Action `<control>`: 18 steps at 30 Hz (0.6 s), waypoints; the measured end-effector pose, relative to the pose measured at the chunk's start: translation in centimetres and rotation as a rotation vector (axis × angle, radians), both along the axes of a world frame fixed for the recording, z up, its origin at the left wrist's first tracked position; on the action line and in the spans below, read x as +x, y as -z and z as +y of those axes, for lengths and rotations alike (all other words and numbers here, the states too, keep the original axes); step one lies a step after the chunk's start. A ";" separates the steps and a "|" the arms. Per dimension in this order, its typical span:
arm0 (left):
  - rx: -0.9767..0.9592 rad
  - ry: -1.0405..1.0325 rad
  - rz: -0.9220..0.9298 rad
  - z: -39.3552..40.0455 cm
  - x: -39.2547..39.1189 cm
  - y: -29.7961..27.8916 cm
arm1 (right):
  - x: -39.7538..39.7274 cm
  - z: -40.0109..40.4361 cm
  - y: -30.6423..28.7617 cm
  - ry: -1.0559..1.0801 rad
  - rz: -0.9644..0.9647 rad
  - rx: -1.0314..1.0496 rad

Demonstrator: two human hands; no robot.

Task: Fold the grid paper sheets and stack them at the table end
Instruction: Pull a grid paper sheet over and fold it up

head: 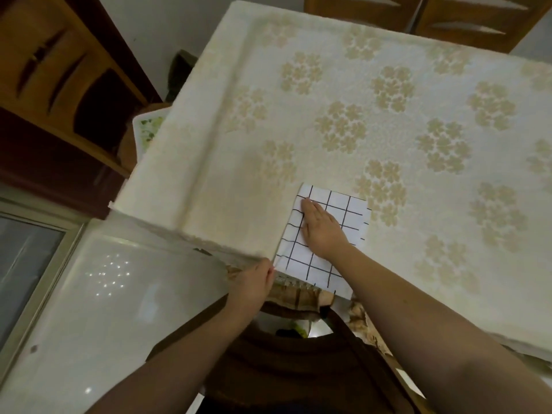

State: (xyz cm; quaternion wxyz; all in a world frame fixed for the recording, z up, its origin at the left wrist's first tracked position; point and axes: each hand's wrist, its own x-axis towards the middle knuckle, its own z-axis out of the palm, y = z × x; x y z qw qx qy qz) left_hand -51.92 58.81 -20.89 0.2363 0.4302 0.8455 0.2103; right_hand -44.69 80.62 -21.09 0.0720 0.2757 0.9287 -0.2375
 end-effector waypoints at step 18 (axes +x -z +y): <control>-0.008 -0.658 -0.885 2.3 -0.6 0.1 | 5.6 -1.1 0.3 0.108 0.024 0.074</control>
